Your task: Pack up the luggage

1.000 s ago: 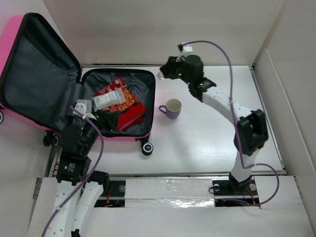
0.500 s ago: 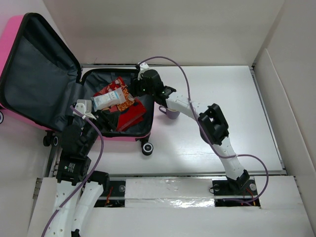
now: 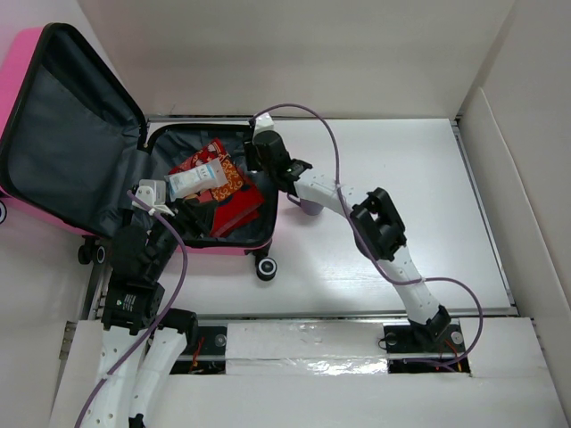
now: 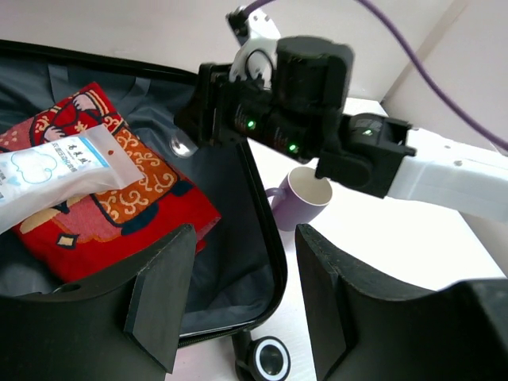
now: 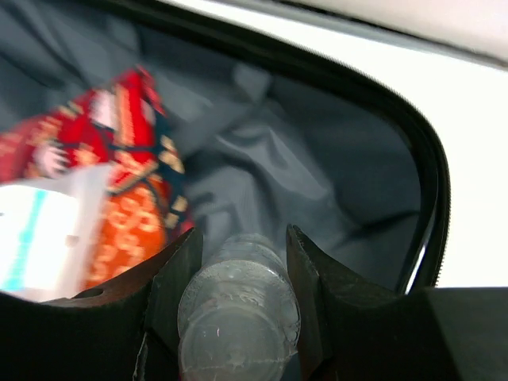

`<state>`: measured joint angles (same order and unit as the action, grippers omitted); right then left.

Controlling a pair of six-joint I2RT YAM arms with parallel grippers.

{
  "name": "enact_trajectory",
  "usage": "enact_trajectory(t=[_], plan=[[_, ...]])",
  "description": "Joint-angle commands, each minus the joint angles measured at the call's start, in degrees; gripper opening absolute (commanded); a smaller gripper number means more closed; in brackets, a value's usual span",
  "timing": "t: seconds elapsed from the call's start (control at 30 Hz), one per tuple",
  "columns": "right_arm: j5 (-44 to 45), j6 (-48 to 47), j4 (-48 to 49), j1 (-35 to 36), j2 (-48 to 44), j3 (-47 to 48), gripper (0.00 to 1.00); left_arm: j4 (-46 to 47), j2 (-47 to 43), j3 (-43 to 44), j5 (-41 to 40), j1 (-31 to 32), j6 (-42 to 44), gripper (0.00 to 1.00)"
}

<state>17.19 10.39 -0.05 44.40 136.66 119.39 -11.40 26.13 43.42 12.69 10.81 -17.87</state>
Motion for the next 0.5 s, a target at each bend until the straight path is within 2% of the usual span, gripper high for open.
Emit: enact_trajectory(t=[0.0,0.1,0.23,0.4,0.47], plan=[[4.6,-2.8,1.2,1.6,1.8,2.2,0.45,3.2,0.1,0.7,1.0,0.2,-0.1,0.5],[4.3,-3.4,0.2,2.3,2.1,2.3,0.51,3.1,0.0,0.9,0.8,0.2,-0.1,0.5],[2.7,-3.6,2.2,2.8,-1.7,-0.4,0.72,3.2,0.0,0.7,0.8,0.2,-0.1,0.5],[1.3,-5.0,3.0,2.8,-9.1,-4.0,0.8,3.0,0.1,0.7,0.8,0.2,-0.1,0.5],[1.1,-5.9,4.6,2.8,-13.1,-8.9,0.81,3.1,-0.1,0.8,0.8,0.2,-0.1,0.5]])
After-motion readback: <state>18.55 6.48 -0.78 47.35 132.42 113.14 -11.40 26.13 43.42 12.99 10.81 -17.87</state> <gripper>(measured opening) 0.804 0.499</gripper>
